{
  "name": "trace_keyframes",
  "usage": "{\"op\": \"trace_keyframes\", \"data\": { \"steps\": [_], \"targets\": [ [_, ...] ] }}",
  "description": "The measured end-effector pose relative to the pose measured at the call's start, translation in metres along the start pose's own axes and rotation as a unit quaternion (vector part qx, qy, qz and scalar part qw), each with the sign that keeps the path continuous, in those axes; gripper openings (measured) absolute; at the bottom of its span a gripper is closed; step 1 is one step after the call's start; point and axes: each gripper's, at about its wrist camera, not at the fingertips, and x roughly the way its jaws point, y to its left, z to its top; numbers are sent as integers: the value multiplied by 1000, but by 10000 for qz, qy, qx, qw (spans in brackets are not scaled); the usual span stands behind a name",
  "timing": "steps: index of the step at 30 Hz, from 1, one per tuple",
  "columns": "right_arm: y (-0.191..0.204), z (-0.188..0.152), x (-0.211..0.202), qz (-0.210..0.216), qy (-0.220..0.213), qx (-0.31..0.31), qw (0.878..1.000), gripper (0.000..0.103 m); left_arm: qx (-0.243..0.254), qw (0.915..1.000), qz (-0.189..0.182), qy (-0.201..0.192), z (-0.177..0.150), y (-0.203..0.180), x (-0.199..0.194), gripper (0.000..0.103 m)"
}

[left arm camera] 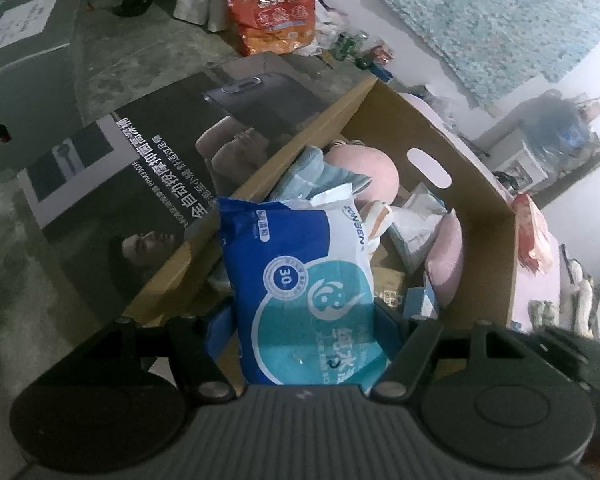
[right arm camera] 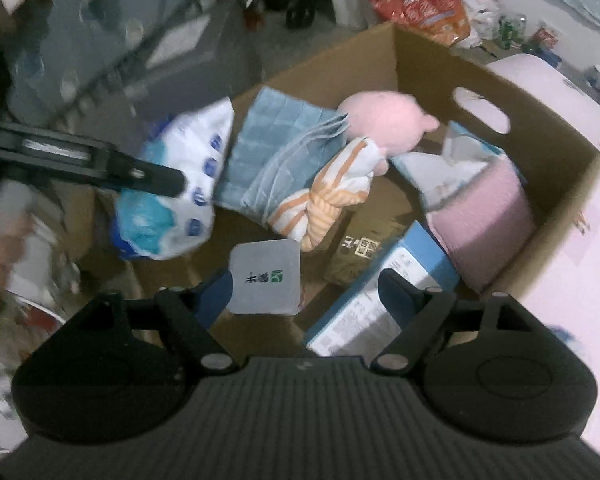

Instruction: Organize soft objects

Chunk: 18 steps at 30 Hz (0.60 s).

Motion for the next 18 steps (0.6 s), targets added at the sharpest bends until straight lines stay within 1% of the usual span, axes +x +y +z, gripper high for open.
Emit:
{"op": "trace_keyframes", "data": {
  "steps": [3, 6, 13, 15, 18],
  "targets": [
    [-10, -14, -21, 174, -229, 186, 9994, 80, -92, 9998, 161, 4, -2, -6, 6, 71],
    [-20, -28, -33, 271, -334, 327, 9985, 81, -103, 9994, 321, 40, -4, -11, 11, 71],
    [-37, -49, -36, 376, -442, 604, 9965, 81, -108, 9983, 579, -41, -9, -17, 11, 70],
    [-41, -52, -35, 385, -452, 668, 9960, 81, -98, 9979, 616, -165, -9, -18, 5, 70],
    [-43, -54, -34, 397, -470, 718, 9955, 81, -13, 9968, 644, -476, -9, -20, -11, 76]
  ]
}}
